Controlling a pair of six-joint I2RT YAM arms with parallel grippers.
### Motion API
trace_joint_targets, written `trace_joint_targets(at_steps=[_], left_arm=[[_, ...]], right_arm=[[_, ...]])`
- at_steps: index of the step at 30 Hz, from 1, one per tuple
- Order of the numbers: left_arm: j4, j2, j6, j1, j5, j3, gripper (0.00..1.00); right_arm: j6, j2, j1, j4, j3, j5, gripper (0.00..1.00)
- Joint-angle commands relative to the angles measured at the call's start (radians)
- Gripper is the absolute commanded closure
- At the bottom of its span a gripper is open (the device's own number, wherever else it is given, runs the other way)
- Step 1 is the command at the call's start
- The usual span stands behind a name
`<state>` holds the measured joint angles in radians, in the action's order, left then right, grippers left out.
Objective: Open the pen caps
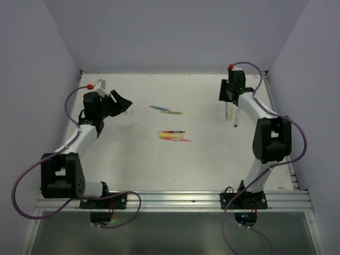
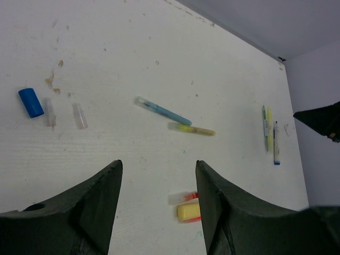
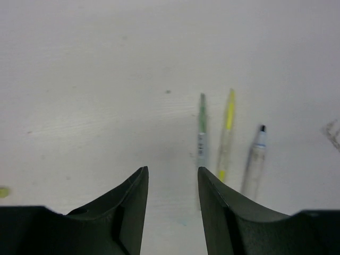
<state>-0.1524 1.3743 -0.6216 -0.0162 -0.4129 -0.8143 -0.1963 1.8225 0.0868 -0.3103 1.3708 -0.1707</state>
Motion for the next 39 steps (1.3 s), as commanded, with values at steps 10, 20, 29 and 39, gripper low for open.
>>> trace_joint_targets(at_steps=[10,20,29,39], left_arm=[[-0.073,-0.144,-0.029,0.005,0.023,0.112,0.39],[-0.141,-0.139,-0.056,0.005,-0.012,0.179,0.39],[-0.167,-0.129,-0.067,0.033,-0.029,0.198,0.39],[-0.167,-0.152,-0.066,0.038,-0.032,0.199,0.39]], right_arm=[[0.274,0.312,0.341,0.04,0.373,0.355,0.54],[0.324,0.484,0.445,0.043,0.56,0.436,0.52],[0.344,0.598,0.502,0.002,0.714,0.456,0.49],[0.405,0.686,0.541,-0.064,0.823,0.392,0.51]])
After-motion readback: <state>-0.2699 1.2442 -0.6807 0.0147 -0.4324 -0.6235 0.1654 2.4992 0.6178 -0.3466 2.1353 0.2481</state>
